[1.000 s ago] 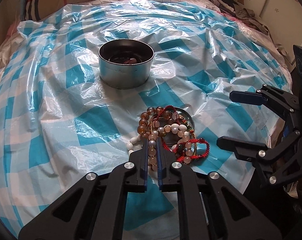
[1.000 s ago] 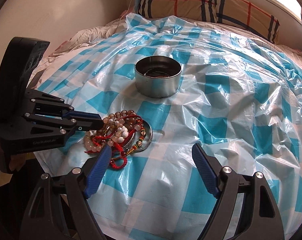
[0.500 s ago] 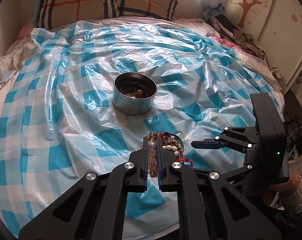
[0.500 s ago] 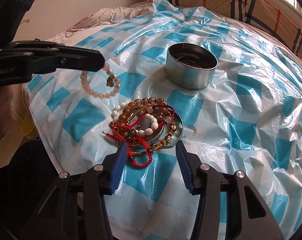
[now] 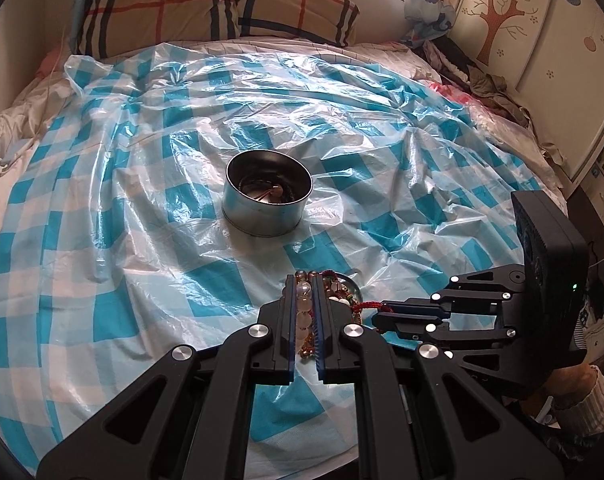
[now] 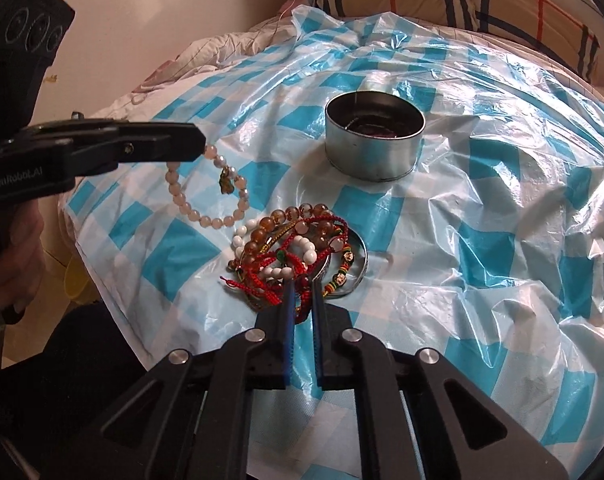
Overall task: Organize jewelry
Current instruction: 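Grasp brown bead bracelets with the left tool while the right grasps a red string bracelet, then carry the bead bracelets into the tin with the left tool while the right releases its bracelet there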
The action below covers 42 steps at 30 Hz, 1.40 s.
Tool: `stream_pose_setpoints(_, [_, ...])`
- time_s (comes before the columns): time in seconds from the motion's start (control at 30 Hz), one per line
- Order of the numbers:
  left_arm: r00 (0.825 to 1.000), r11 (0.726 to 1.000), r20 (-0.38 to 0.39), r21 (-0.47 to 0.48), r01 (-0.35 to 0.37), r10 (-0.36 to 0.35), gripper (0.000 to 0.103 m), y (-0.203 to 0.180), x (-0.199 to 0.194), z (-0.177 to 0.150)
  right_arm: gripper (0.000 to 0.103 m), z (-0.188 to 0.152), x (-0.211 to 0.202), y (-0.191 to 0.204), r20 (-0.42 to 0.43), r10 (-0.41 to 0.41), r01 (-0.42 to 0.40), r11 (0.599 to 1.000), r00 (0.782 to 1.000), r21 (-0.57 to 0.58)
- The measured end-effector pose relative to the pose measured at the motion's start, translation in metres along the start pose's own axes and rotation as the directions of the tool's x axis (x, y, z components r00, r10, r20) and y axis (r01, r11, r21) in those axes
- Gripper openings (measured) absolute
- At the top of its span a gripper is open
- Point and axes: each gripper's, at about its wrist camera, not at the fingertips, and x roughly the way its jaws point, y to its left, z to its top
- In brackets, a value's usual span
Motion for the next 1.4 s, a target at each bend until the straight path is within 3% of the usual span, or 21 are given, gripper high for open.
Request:
stream_pose_setpoints(0.23, [1.0,1.0,0.022,-0.008,-0.022,0.022,0.007,-0.006,0.001,0.001,0.009,0.007,-0.02,-0.007,0.12,-0.001,-0.008,0.997,0.993,0.072])
stream_pose_setpoints(0.53, [0.991,0.995,0.081,-0.008,-0.103,0.103,0.007,-0.011,-0.001,0.008,0.009,0.017,-0.036,-0.018,0.232,-0.026,-0.005,0.991,0.972,0.131])
stream_pose_setpoints(0.8, [0.983,0.991,0.127,-0.018,-0.133,0.134,0.007,-0.014,0.0,0.019,0.009,0.03,-0.038,-0.025,0.293,-0.042,-0.009,0.985,0.955,0.171])
stream_pose_setpoints(1.4, [0.971,0.989,0.192,-0.072,-0.128,0.14,0.007,-0.007,0.005,0.041,0.009,0.052,-0.037,-0.033,0.369,-0.071,-0.01,0.977,0.927,0.215])
